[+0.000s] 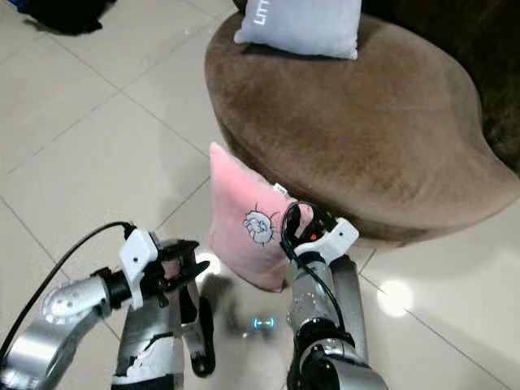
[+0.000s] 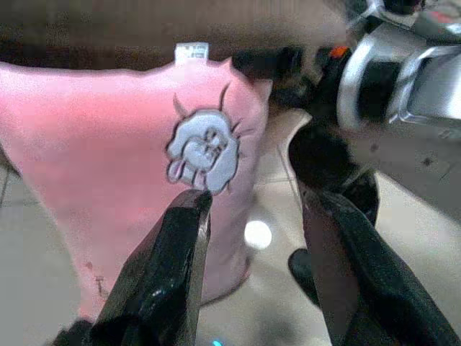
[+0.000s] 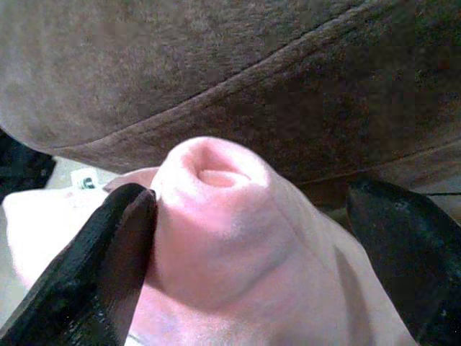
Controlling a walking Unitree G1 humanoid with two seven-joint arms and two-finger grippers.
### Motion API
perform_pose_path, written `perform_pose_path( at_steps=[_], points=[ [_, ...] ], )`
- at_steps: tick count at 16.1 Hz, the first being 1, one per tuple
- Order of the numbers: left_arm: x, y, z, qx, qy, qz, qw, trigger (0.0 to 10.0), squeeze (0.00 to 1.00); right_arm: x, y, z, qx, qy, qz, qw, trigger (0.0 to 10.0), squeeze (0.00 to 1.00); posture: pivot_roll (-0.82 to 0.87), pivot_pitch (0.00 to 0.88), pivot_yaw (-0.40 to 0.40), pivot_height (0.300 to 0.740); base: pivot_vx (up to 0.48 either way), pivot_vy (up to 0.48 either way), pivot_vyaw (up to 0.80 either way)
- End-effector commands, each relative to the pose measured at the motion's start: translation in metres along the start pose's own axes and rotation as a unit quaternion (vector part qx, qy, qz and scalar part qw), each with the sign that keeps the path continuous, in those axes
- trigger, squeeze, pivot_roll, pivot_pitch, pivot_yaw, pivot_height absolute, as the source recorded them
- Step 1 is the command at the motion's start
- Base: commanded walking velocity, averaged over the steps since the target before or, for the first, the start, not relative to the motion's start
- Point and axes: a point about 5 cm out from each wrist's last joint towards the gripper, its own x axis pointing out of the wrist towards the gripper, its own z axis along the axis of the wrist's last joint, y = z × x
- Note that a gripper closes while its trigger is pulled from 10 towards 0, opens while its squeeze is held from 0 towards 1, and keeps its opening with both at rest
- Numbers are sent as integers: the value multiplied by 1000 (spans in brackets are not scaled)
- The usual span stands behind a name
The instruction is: Move the pillow to the sofa from floor
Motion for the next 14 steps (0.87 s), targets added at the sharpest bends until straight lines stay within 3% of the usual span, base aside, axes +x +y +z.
perform_pose_path(
  at_steps=[1, 3, 4, 6, 7, 8, 9, 10, 11, 12, 13, 14],
  points=[
    [1, -11, 6, 10, 3, -6, 1000, 10000, 0, -2, 19, -16, 21, 19, 8, 1000, 10000, 0, 383, 320, 74, 495, 0, 0, 0],
    [14, -49, 23, 33, -13, 15, 999, 10000, 0, 1, 32, -19, 32, 29, 29, 999, 10000, 0, 389, 319, 72, 495, 0, 0, 0],
    [26, -77, 33, 32, -23, 15, 999, 10000, 0, 1, 36, -21, 28, 37, 36, 998, 10000, 0, 395, 315, 65, 495, 0, 0, 0],
    [38, -107, 43, 21, -33, 15, 999, 10000, 0, 0, 39, -27, 17, 52, 45, 997, 10000, 0, 395, 313, 61, 495, 0, 0, 0],
    [39, -110, 42, 11, -31, 26, 999, 10000, 0, 0, 40, -28, 15, 58, 47, 997, 10000, 0, 395, 313, 61, 495, 0, 0, 0],
    [41, -112, 38, -5, -14, 55, 998, 10000, 0, -1, 41, -31, 10, 68, 51, 996, 8549, 0, 385, 305, 55, 495, 0, 0, 0],
    [41, -106, 30, -12, -4, 114, 993, 10000, 0, -2, 42, -34, 6, 77, 54, 996, 1765, 0, 375, 294, 42, 495, 0, 0, 0],
    [36, -98, 19, 0, 15, 177, 984, 10000, 0, -3, 41, -36, 4, 83, 54, 995, 0, 0, 361, 278, 32, 495, 0, 0, 0],
    [30, -91, 12, 4, 27, 222, 975, 10000, 0, -3, 40, -37, -2, 89, 55, 995, 0, 0, 352, 269, 25, 495, 0, 0, 0],
    [-19, 31, 13, 11, 56, 285, 957, 10000, 0, -3, 38, -36, -10, 91, 56, 994, 39, 0, 336, 251, 11, 495, 0, 0, 0],
    [-19, 31, 13, 11, 56, 285, 957, 10000, 0, -3, 38, -36, -10, 91, 56, 994, 39, 0, 336, 251, 11, 495, 0, 0, 0],
    [-67, 106, 29, -18, 32, 289, 957, 10000, 0, -1, 34, -32, -18, 91, 56, 994, 706, 0, 316, 237, -23, 495, 0, 0, 0]
  ],
)
